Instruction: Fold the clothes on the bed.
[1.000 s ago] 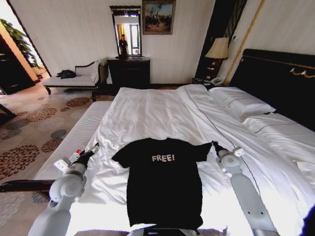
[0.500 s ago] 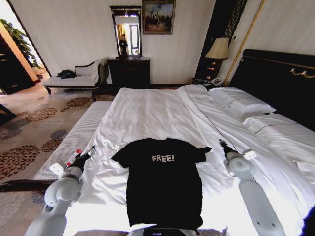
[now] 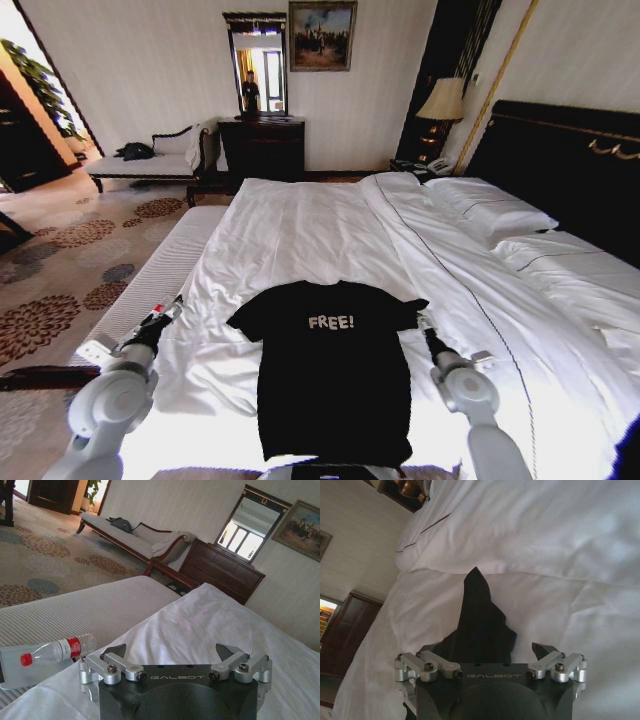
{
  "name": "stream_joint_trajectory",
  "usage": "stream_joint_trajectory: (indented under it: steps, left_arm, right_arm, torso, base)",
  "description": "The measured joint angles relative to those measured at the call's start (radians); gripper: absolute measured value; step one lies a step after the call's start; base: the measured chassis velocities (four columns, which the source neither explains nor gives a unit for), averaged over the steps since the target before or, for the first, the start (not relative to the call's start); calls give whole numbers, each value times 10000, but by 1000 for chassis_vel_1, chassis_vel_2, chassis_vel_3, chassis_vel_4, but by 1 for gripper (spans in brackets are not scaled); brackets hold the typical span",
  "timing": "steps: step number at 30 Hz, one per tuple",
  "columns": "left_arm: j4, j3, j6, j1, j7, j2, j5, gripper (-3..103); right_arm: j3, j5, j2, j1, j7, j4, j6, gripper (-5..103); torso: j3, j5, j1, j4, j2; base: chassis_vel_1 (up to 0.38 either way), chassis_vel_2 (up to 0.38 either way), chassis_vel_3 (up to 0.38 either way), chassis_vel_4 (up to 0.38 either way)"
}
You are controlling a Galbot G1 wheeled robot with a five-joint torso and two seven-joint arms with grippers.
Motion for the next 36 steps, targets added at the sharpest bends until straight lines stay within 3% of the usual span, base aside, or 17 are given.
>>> stream_joint_trajectory:
  steps: [11, 19, 26, 36]
  left_arm:
    - [-159, -120, 28, 81, -71, -13, -35, 100]
    - [-68, 90, 28, 40, -89, -195, 197, 100]
    - [-78, -36, 11, 95, -88, -191, 201, 100]
    - [-111, -3, 1, 117, -89, -270, 261, 100]
  right_arm:
    - [-179, -465, -165, 884, -981, -1482, 470, 102]
    - [-367, -406, -77, 1108, -1847, -1493, 1015, 95]
    - [-443, -325, -42, 789, -1750, -834, 1005, 91]
    - [-33, -79, -176, 353, -939, -312, 714, 85]
  torso:
    - [1, 2, 2, -2, -2]
    - [1, 1, 2, -1, -2]
    - [1, 3, 2, -4, -3]
    - [0, 2, 2, -4, -2]
  base:
    - [0, 0, 0, 0]
    - [0, 0, 0, 0]
    - [0, 0, 0, 0]
    - [0, 0, 0, 0]
